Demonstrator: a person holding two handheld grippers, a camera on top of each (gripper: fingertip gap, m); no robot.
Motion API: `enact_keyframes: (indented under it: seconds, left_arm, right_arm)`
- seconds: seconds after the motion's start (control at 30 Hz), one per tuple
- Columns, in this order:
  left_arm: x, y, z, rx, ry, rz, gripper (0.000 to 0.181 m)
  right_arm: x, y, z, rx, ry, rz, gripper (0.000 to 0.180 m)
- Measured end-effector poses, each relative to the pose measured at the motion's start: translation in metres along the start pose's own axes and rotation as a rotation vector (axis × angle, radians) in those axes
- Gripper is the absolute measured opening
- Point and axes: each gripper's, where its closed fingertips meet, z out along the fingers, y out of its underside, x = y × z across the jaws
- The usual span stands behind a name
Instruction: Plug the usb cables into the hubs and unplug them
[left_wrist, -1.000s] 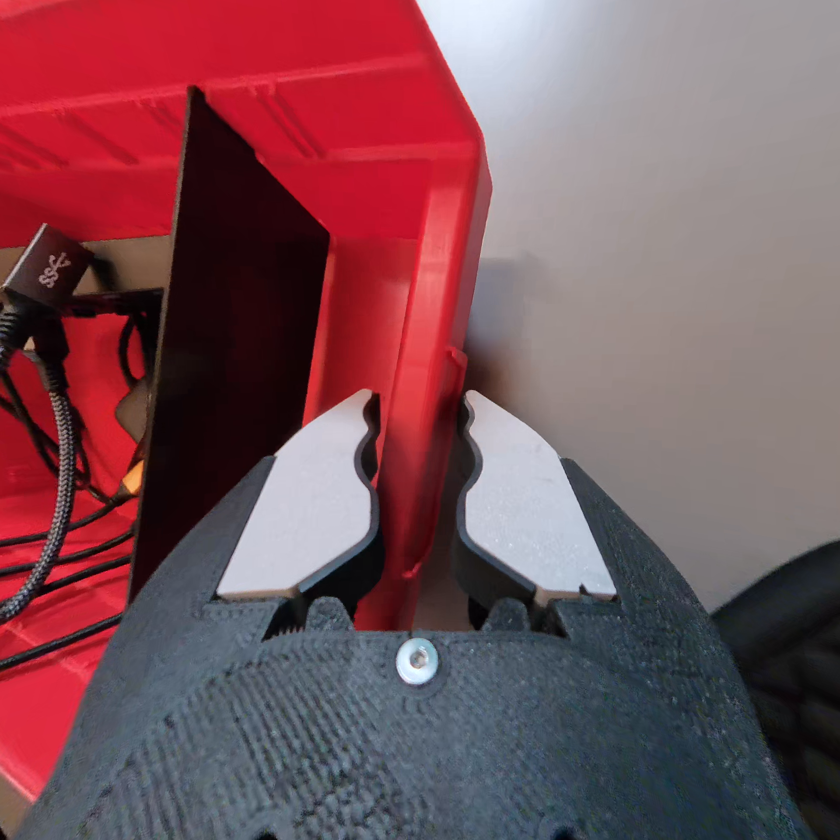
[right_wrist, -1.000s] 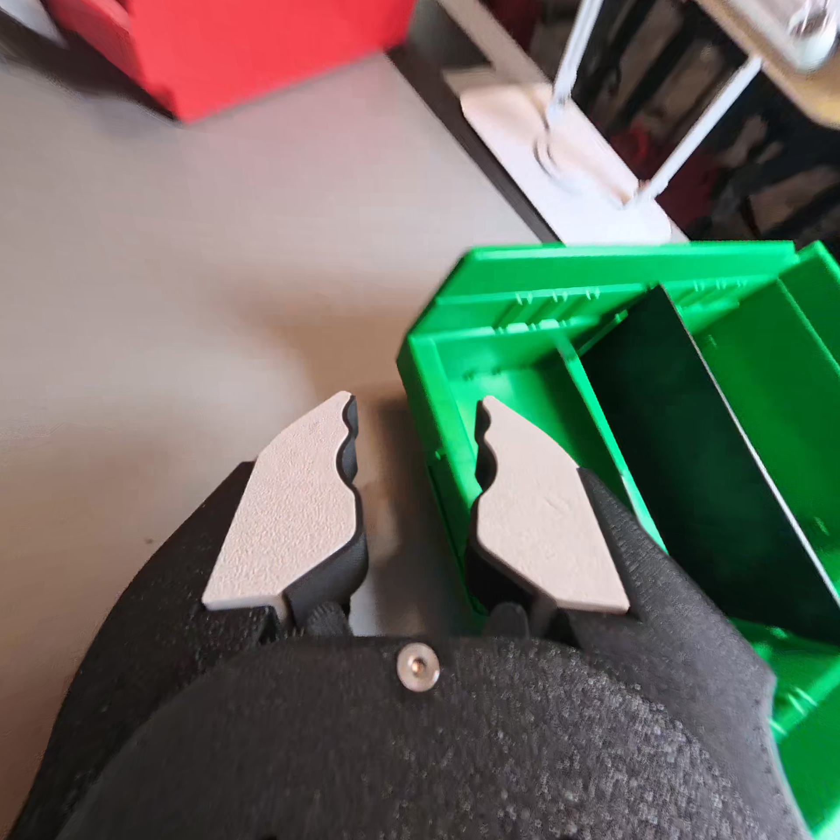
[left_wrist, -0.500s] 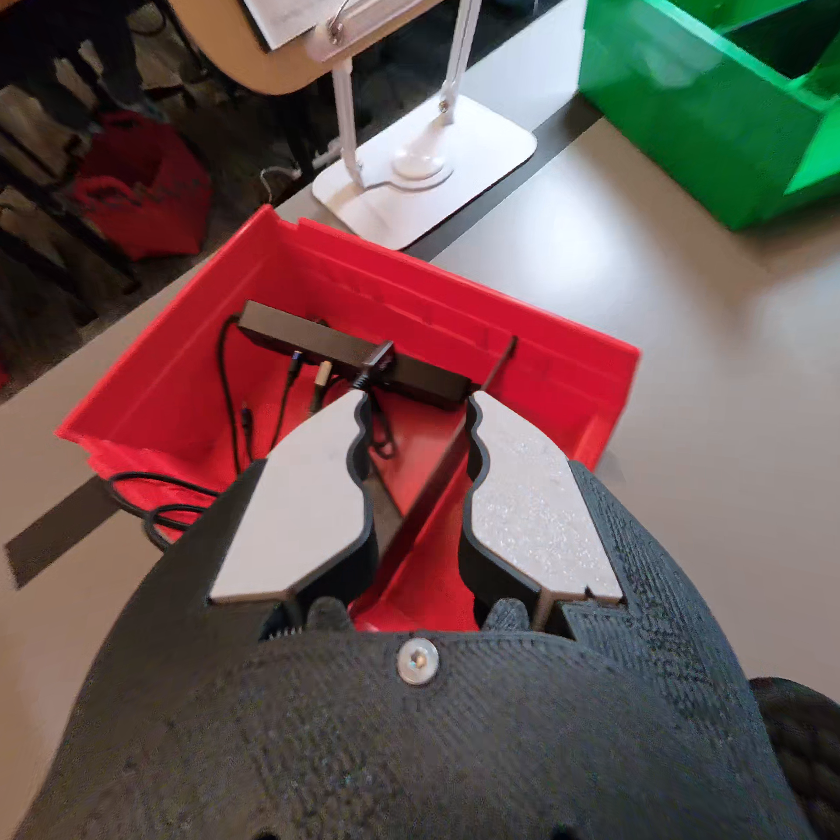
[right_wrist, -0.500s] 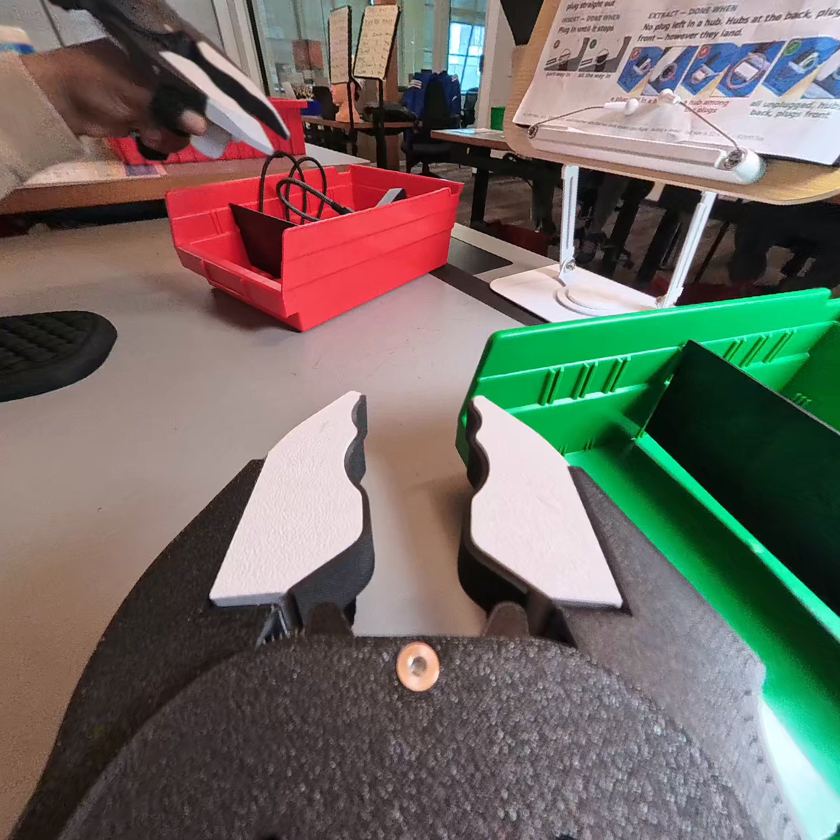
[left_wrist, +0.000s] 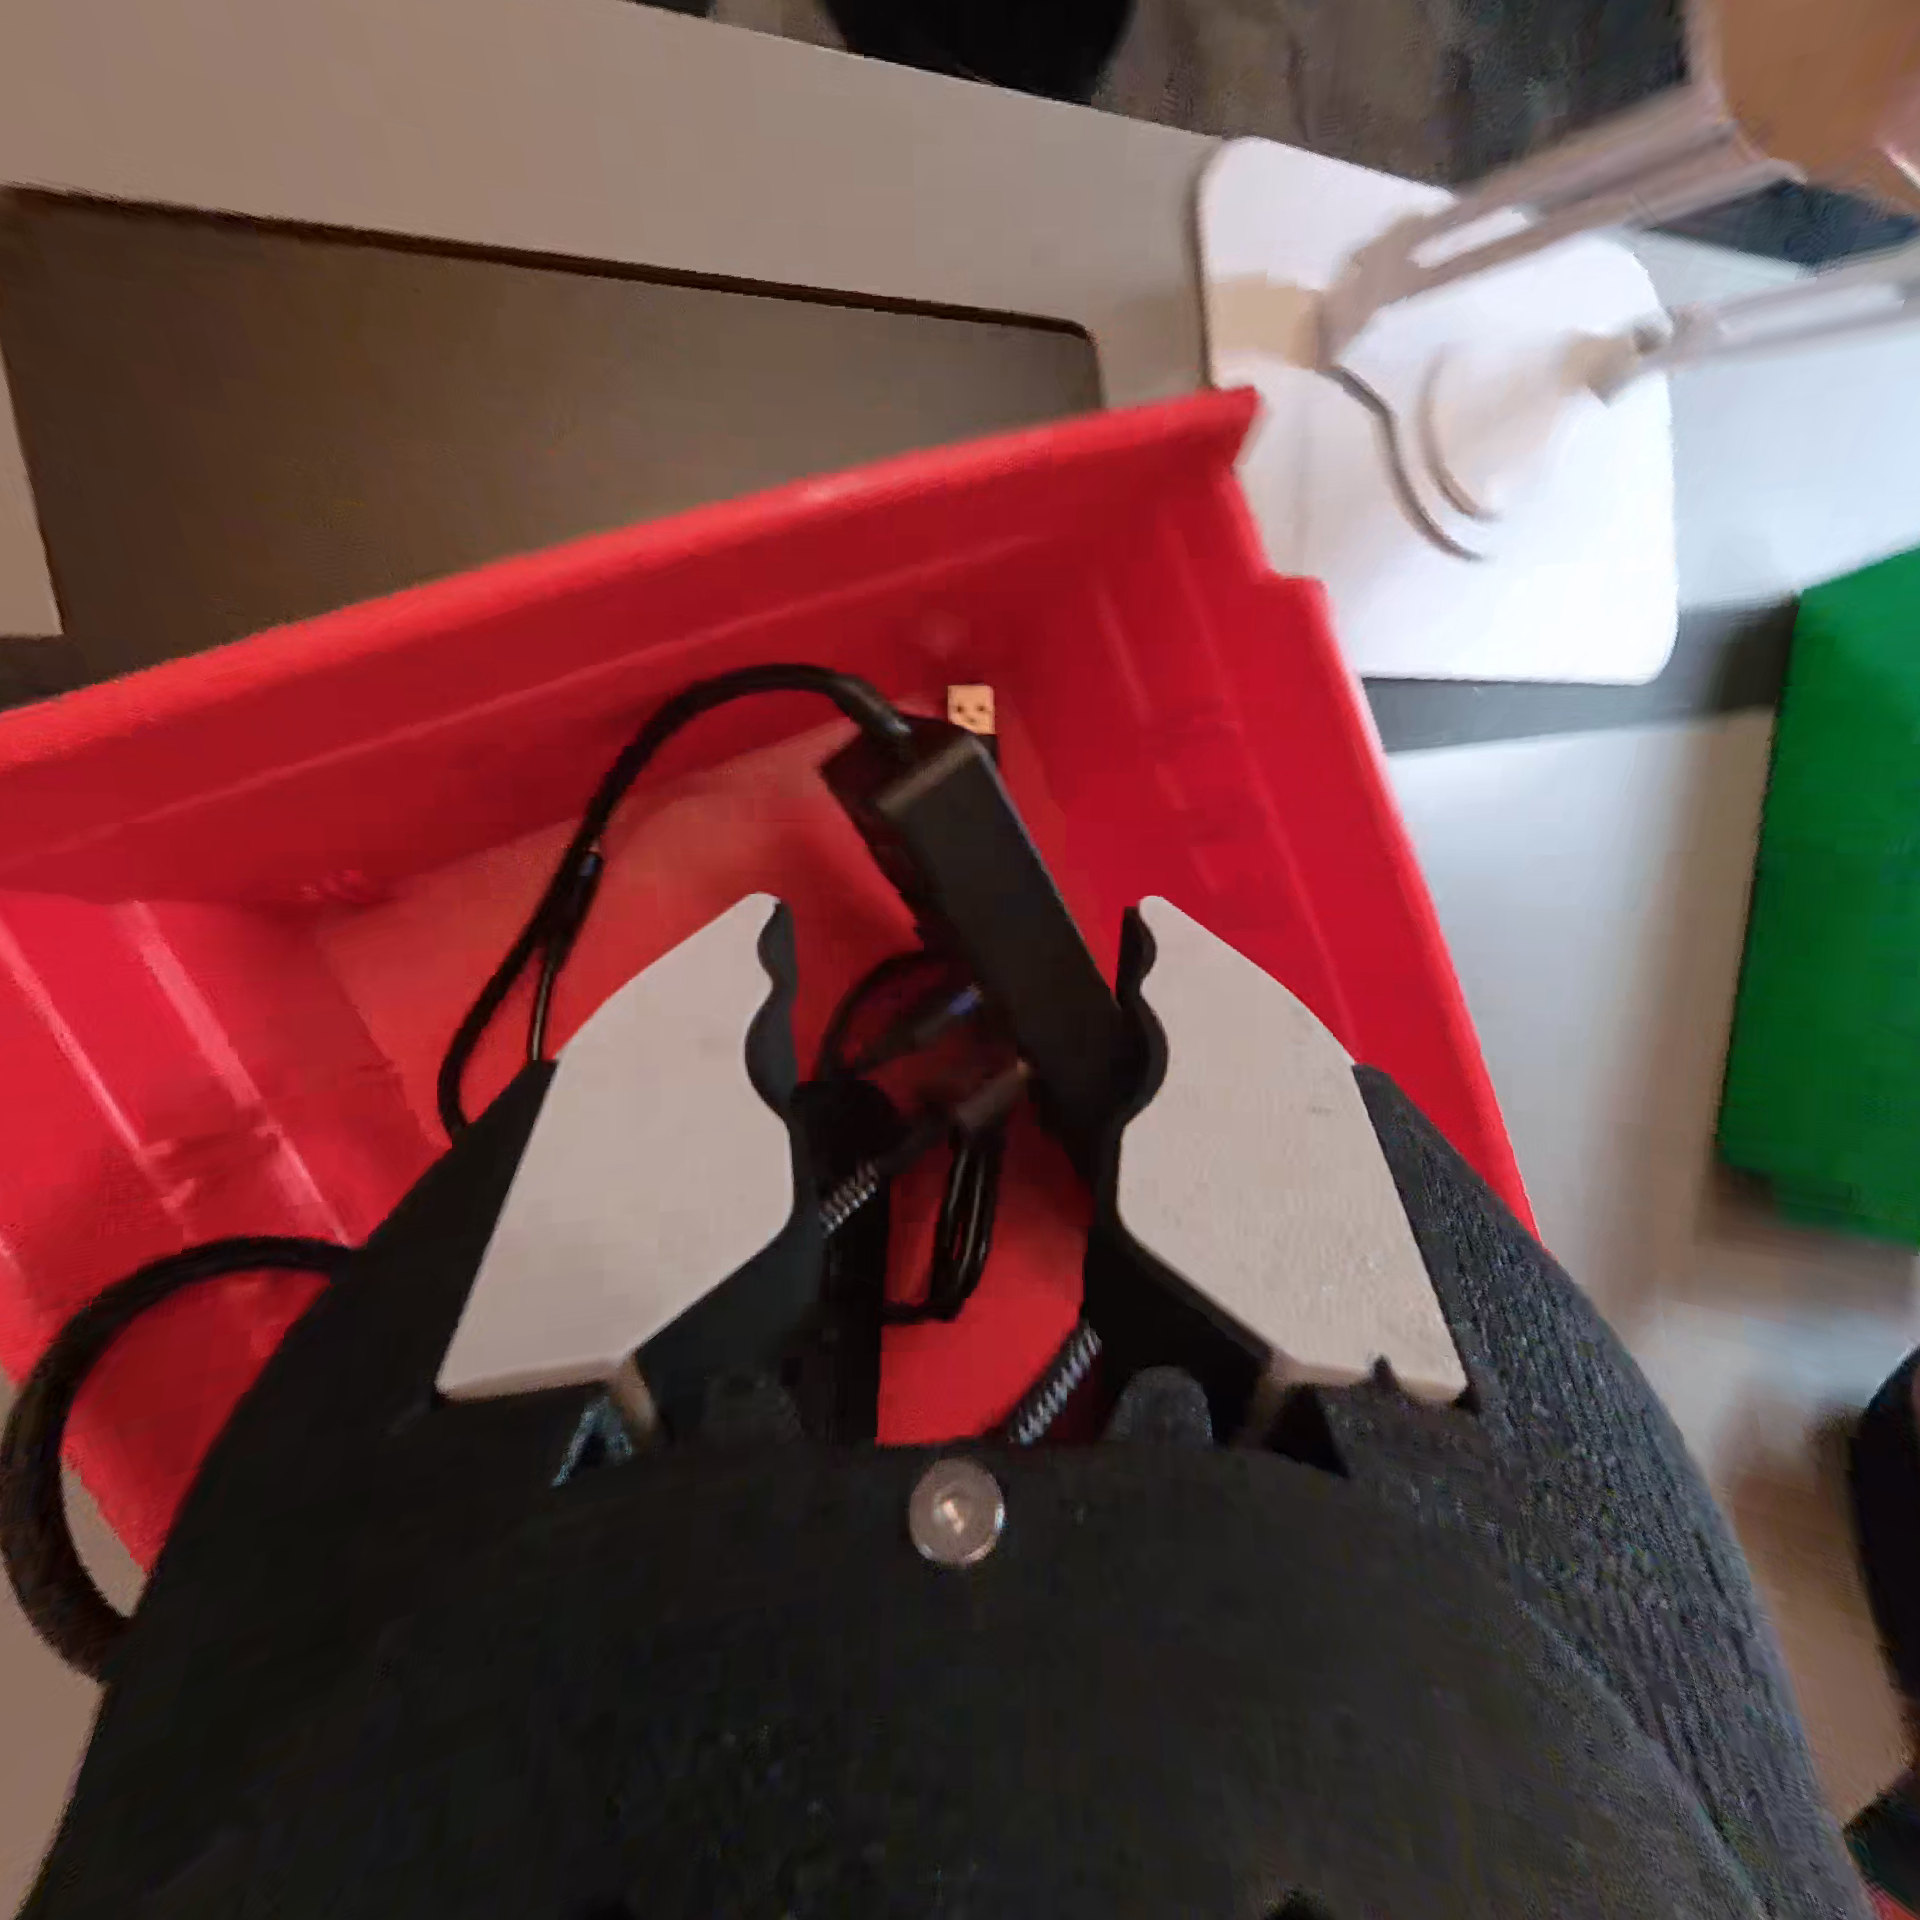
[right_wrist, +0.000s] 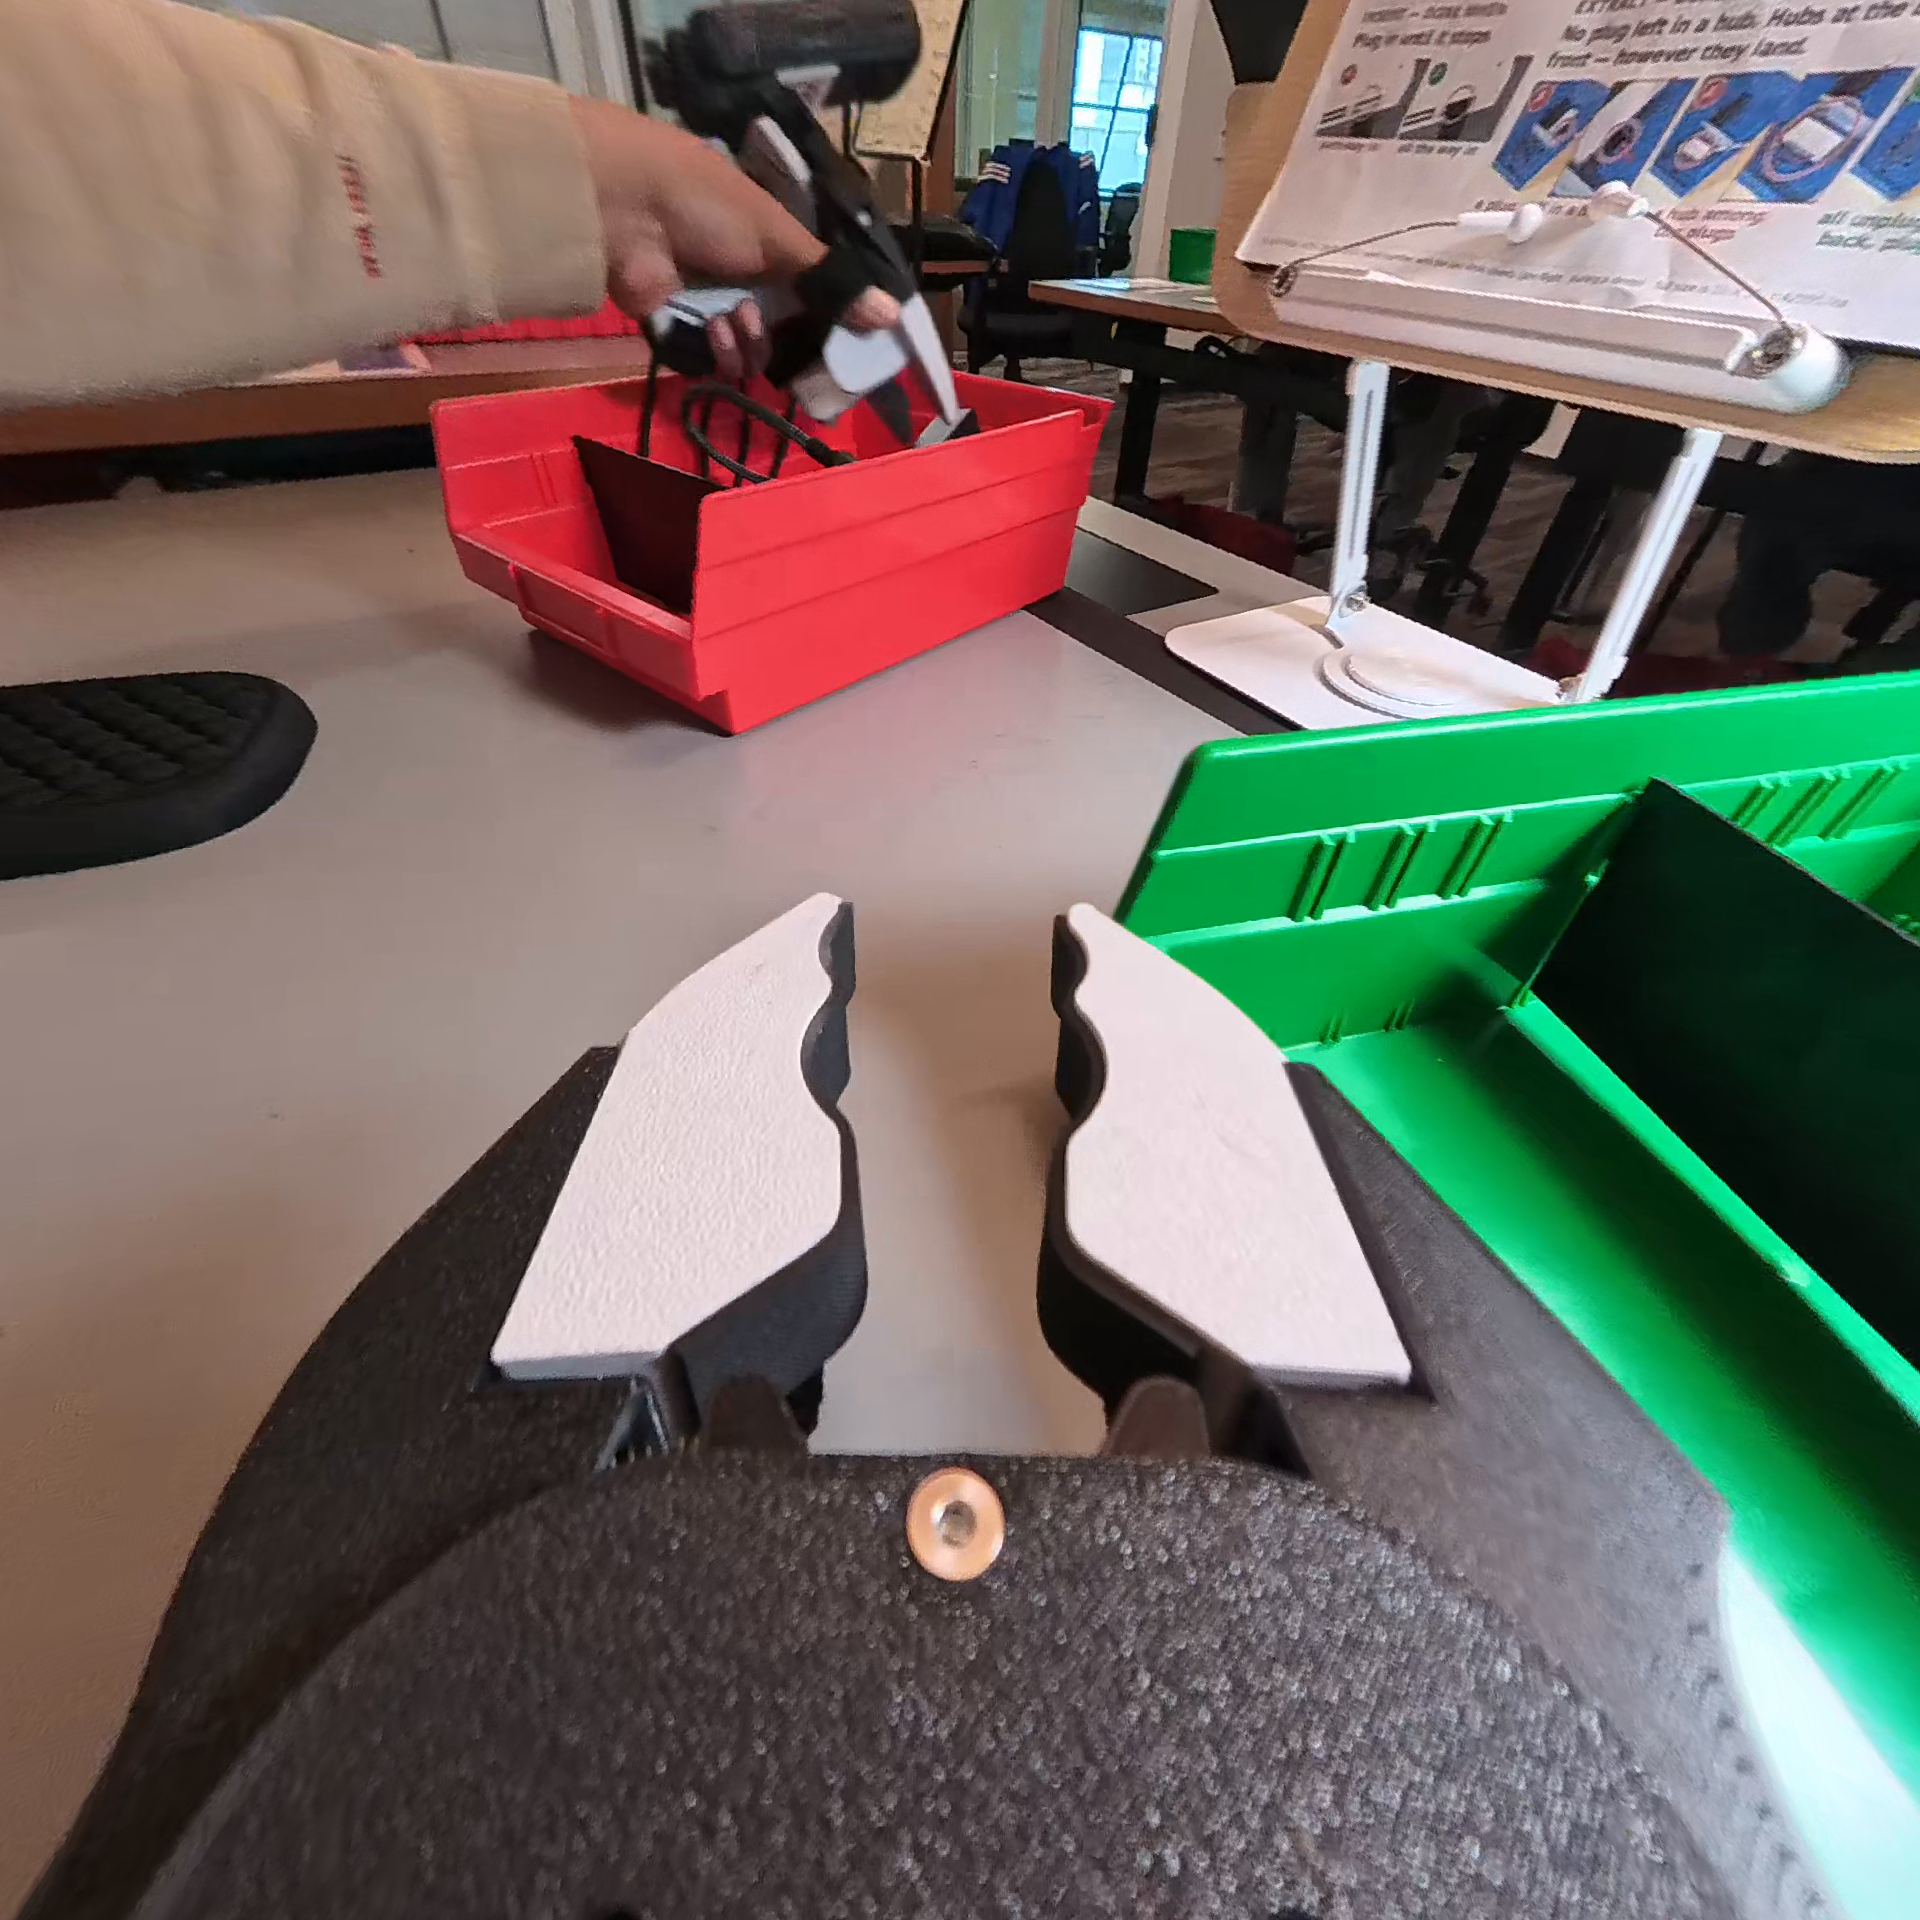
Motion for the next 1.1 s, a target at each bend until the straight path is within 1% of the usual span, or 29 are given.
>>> enact_keyframes:
  seconds: [0.03, 0.13, 0.17, 0.2, 0.23, 0.3, 0.4, 0.57, 0.77, 0.9, 1.0, 1.1]
  left_arm:
    - [-0.002, -0.002, 0.005, -0.007, 0.010, -0.039, 0.061]
    - [0.003, 0.005, 0.023, -0.087, 0.031, -0.049, 0.061]
    - [0.004, 0.007, 0.028, -0.105, 0.019, -0.026, 0.056]
    - [0.005, 0.008, 0.031, -0.112, -0.002, 0.004, 0.043]
    - [0.004, 0.007, 0.033, -0.113, -0.021, 0.025, 0.043]
    - [0.006, 0.005, 0.031, -0.116, -0.036, 0.045, 0.042]
    - [0.011, -0.005, 0.014, -0.082, -0.075, 0.125, 0.039]
    - [0.044, -0.027, -0.039, 0.015, -0.066, 0.279, 0.029]
    - [0.098, -0.045, -0.116, 0.145, -0.054, 0.477, 0.027]
    - [0.151, -0.044, -0.170, 0.230, 0.012, 0.633, 0.027]
    - [0.201, -0.039, -0.215, 0.350, 0.095, 0.767, 0.027]
    - [0.251, -0.026, -0.258, 0.483, 0.203, 0.895, 0.027]
  right_arm:
    - [-0.003, 0.000, 0.001, -0.002, -0.009, -0.007, 0.036]
    - [-0.010, -0.002, 0.002, -0.009, -0.023, -0.044, 0.035]
    - [-0.011, -0.002, 0.003, -0.012, -0.024, -0.053, 0.035]
    - [-0.013, -0.002, 0.003, -0.016, -0.026, -0.060, 0.035]
    - [-0.013, -0.002, 0.003, -0.019, -0.025, -0.066, 0.035]
    - [-0.013, -0.003, 0.002, -0.014, -0.023, -0.071, 0.034]
    - [-0.012, -0.003, 0.001, -0.013, -0.019, -0.062, 0.033]
    - [-0.013, -0.003, 0.001, -0.012, -0.021, -0.056, 0.031]
    - [-0.016, -0.002, 0.003, -0.016, -0.024, -0.066, 0.030]
    - [-0.016, -0.002, 0.003, -0.010, -0.023, -0.064, 0.030]
    - [-0.016, -0.008, 0.002, 0.022, -0.034, -0.051, 0.031]
    - [-0.016, -0.022, 0.002, 0.069, -0.066, -0.005, 0.033]
